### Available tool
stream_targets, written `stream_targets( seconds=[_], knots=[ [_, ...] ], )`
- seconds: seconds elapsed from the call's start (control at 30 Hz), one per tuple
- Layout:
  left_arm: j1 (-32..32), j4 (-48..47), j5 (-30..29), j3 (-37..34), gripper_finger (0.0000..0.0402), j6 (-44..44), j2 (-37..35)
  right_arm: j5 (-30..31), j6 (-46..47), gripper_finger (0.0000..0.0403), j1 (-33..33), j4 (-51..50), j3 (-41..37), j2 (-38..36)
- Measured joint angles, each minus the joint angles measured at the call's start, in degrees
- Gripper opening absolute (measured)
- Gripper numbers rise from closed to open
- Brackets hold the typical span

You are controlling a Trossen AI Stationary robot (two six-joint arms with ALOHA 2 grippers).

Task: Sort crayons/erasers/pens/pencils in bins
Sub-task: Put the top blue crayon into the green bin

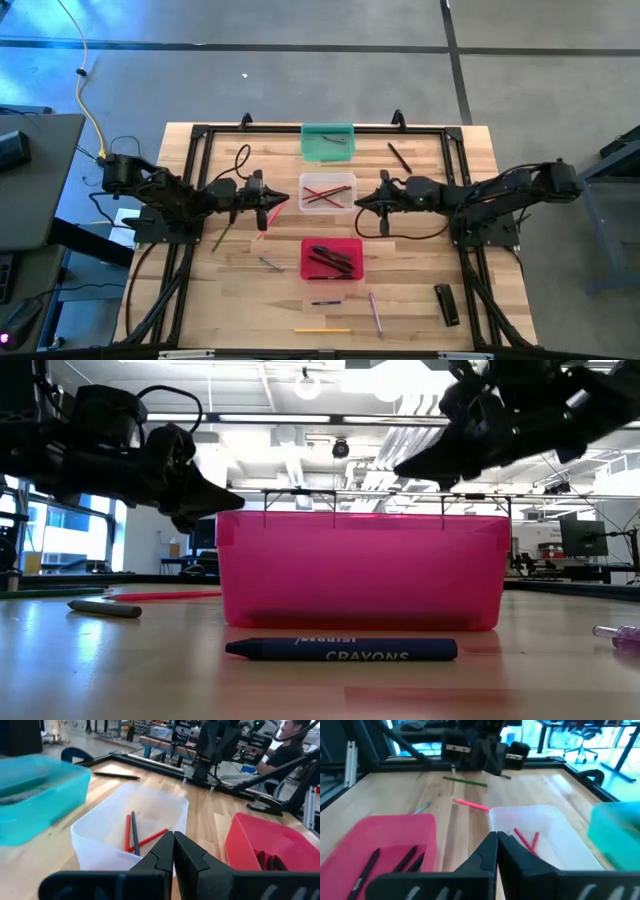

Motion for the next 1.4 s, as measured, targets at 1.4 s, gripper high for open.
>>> stream_targets(
  seconds=[1.4],
  knots=[
    [10.10,-126.33,-6.79,37.33,0.0000,1.29,-18.62,1.60,-2.63,0.0000,3.08,12.10,-8.39,-0.17]
  ],
)
